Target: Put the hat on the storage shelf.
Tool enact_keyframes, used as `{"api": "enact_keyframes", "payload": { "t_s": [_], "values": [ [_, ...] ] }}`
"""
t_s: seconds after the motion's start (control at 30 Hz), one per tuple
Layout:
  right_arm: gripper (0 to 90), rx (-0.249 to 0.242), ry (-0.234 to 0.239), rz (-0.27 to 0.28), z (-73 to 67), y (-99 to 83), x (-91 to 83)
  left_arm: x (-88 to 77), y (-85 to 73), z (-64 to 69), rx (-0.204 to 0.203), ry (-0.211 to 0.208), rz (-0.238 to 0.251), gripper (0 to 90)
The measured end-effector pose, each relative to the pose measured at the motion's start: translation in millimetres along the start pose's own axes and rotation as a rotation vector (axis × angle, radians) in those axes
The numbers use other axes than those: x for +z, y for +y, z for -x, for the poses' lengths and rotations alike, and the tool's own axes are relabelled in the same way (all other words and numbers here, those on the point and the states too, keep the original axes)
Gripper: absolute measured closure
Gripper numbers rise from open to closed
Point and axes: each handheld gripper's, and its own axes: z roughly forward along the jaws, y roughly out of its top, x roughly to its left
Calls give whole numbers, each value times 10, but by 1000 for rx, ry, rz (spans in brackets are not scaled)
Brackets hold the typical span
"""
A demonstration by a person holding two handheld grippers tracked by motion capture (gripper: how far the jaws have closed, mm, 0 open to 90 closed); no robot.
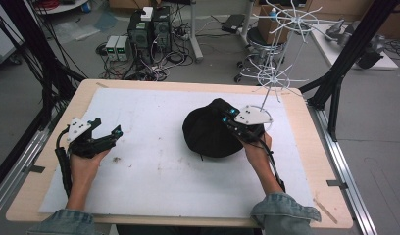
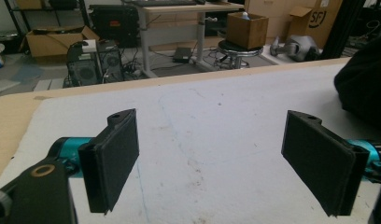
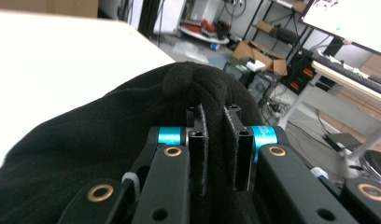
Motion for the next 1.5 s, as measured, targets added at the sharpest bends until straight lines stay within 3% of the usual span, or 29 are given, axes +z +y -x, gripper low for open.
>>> {"api": "enact_keyframes", "payload": {
  "t_s": [0.37,0.47,0.83,1.5],
  "values": [
    [820,44,6,65,-19,160,-265,-6,-3,-20,-4,3,-1,193],
    [820,81,3,79,-7,228,-316,-5,-4,-22,-5,3,-1,194],
    [820,93,-28,142,3,475,-452,-13,-6,-35,-7,7,-2,193],
    [814,59,63,209,-83,857,-630,-17,-17,-57,-10,14,-6,194]
  ]
}}
